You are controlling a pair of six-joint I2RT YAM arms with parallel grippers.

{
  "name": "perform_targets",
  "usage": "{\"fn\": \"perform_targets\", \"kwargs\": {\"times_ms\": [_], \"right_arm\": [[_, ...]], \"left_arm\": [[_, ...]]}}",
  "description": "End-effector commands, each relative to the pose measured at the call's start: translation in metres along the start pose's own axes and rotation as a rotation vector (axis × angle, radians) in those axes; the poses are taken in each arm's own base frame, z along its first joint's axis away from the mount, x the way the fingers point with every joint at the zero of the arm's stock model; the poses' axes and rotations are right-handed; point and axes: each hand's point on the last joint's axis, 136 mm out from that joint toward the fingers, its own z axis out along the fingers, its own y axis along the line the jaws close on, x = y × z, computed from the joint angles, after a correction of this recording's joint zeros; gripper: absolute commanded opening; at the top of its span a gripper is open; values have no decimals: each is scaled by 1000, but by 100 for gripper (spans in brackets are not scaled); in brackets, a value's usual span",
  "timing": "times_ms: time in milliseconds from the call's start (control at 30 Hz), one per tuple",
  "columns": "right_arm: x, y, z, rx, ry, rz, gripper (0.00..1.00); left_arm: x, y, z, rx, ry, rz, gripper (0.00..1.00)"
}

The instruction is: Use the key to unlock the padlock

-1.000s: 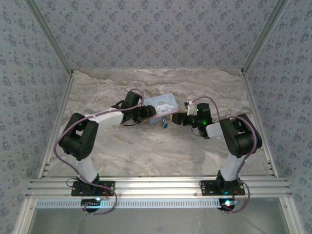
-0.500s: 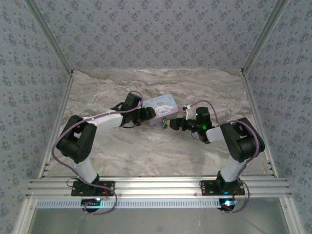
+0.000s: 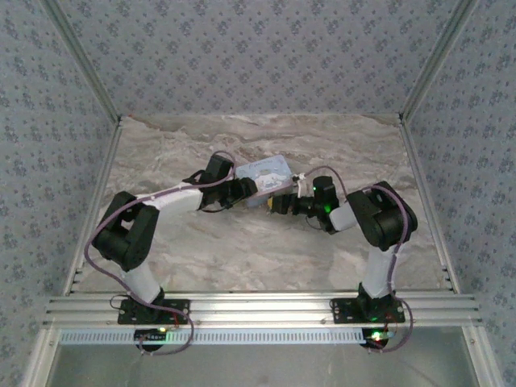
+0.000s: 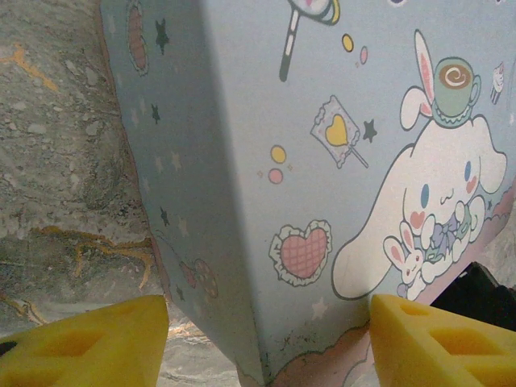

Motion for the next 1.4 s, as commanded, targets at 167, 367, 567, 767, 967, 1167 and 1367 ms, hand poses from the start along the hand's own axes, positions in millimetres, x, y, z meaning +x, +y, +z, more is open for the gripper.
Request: {"fn": "perform_targets", "kwargs": {"times_ms": [167, 367, 567, 767, 967, 1167, 1367], "right_arm": [[4, 6, 12, -63, 26, 24, 59], [8, 5, 9, -63, 30, 34, 52], [10, 0, 4, -40, 24, 48, 43], [12, -6, 4, -16, 32, 58, 31], [10, -9, 5, -1, 29, 73, 15], [7, -11, 4, 11, 19, 89, 3], [3, -13, 1, 19, -6, 115, 0]], "left_arm": [[17, 27, 0, -101, 46, -32, 66], [18, 28, 1, -105, 47, -36, 66], [17, 27, 1, -105, 46, -34, 66], [18, 27, 1, -104, 47, -36, 66], [17, 28, 0, -106, 45, -34, 66], [19, 29, 0, -110, 44, -34, 66], [20, 32, -2, -115, 41, -42, 65]]}}
